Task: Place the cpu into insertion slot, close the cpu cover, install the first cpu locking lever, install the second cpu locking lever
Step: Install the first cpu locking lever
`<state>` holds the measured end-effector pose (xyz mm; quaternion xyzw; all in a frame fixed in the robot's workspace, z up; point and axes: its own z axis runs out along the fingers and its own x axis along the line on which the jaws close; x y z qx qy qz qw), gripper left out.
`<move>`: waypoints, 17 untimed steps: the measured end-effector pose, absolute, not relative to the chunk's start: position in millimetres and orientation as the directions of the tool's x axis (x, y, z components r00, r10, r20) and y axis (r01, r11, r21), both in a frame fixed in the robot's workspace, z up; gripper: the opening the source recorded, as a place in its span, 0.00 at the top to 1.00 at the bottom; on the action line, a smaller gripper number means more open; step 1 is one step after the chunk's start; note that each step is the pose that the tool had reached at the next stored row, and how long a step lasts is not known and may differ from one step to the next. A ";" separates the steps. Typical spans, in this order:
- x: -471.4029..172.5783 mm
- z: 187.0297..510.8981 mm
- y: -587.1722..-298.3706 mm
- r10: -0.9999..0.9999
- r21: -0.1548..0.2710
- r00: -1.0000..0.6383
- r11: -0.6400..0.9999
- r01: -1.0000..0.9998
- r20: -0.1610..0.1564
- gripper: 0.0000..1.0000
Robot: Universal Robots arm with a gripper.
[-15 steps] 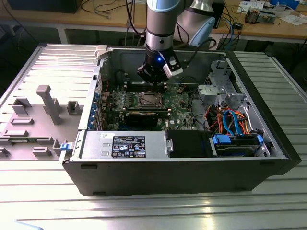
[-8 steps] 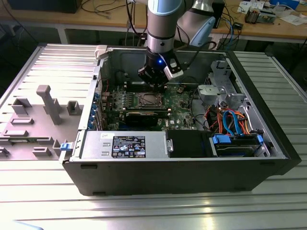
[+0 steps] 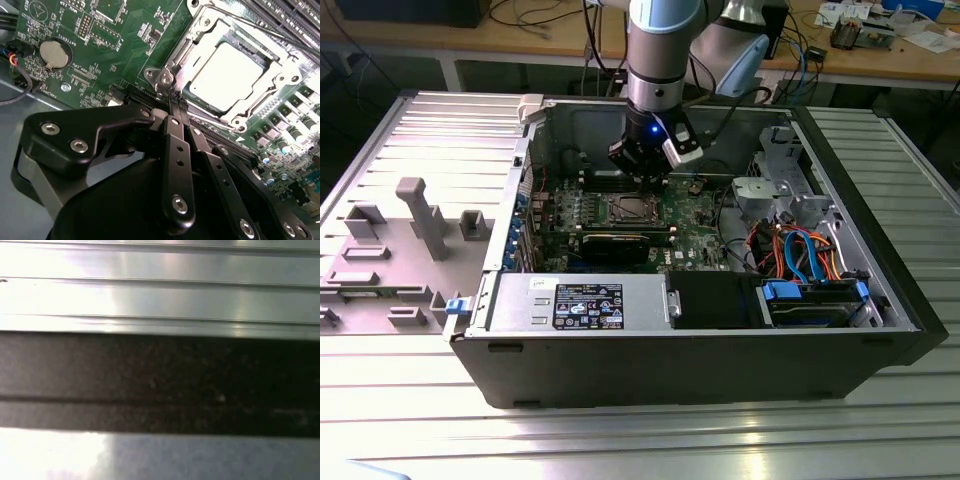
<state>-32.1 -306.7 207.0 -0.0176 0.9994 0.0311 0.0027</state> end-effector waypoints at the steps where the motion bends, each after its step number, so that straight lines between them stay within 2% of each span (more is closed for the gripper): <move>1: -32.1 207.1 -306.7 -0.035 0.062 -0.999 0.997 -0.035 -0.006 0.89; 17: -34.9 206.8 -304.6 -0.054 0.062 -0.999 0.997 -0.054 -0.006 0.89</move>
